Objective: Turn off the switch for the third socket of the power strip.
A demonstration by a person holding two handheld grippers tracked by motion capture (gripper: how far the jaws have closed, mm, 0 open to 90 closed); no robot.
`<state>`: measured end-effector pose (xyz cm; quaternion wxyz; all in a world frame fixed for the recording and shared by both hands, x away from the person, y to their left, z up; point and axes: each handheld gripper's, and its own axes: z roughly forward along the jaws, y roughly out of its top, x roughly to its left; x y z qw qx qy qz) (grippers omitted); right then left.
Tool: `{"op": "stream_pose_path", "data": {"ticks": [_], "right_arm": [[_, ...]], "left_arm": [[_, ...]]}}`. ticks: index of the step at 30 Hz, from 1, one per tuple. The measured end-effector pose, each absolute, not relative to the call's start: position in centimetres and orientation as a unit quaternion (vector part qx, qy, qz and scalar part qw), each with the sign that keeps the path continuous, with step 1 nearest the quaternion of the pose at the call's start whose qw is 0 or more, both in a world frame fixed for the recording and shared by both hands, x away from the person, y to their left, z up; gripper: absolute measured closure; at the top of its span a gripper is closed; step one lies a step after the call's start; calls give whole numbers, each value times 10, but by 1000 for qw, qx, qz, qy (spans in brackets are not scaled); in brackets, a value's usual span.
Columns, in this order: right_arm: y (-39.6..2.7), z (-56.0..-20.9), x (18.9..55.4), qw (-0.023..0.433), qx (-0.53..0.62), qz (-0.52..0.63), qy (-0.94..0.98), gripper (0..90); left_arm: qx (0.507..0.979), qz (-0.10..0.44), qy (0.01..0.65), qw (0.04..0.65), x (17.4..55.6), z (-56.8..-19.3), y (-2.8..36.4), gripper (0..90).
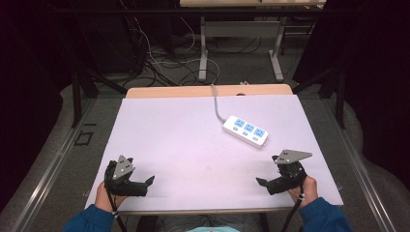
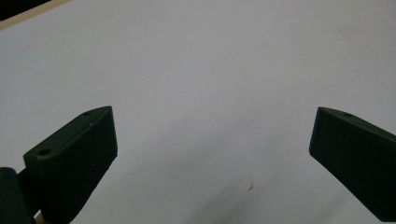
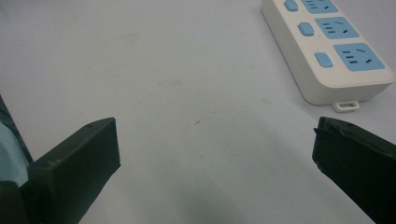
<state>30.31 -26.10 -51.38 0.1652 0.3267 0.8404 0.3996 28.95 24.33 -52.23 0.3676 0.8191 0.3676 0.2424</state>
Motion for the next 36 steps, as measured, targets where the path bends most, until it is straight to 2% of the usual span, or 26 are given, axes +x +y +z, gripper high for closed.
{"op": "stream_pose_path", "data": {"ticks": [36], "right_arm": [[-260, -500, 327, 178, 348, 390, 834, 12]], "left_arm": [[823, 245, 361, 364, 287, -522, 242, 12]]}}
